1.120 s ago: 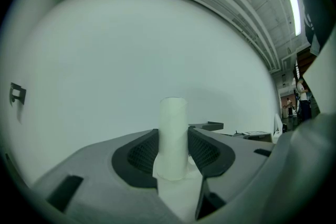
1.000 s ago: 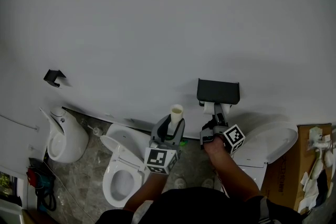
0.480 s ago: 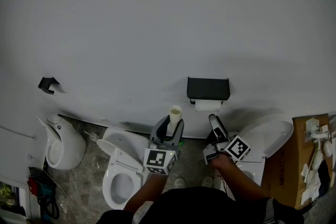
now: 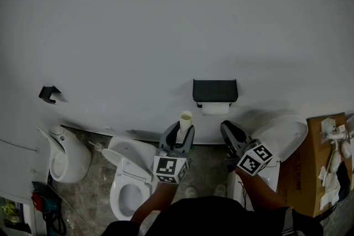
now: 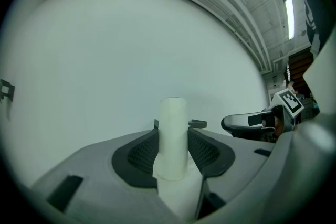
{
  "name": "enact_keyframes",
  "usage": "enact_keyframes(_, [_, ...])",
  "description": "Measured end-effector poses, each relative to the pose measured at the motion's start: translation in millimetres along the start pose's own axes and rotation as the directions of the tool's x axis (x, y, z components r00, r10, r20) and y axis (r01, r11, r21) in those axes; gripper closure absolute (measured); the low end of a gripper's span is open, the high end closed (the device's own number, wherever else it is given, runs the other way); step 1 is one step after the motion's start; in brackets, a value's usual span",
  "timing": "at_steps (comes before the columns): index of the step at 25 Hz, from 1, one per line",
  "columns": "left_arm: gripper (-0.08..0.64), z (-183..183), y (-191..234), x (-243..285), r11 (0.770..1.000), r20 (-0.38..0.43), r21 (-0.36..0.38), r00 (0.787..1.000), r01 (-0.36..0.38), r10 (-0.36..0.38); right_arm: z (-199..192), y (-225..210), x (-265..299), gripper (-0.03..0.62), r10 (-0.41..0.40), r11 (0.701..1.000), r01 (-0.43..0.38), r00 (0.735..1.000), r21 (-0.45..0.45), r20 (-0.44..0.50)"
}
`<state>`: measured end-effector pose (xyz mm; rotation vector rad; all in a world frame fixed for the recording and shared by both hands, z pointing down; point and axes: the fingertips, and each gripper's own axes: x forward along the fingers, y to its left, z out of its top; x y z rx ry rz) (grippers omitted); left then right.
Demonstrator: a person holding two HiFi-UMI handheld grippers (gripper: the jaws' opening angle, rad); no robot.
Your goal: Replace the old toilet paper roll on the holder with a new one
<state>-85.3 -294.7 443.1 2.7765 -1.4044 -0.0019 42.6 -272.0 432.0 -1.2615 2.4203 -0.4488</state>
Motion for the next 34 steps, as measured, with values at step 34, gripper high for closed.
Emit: enact_keyframes(34, [0.388,5.2,-18.6,-6.8,1.0,0.028,-0.008,1.0,0.011,-0.01,26.4,12.1,-21.7,0.591,-0.212,0.753,0.114,0.974,-0.648,-0.075])
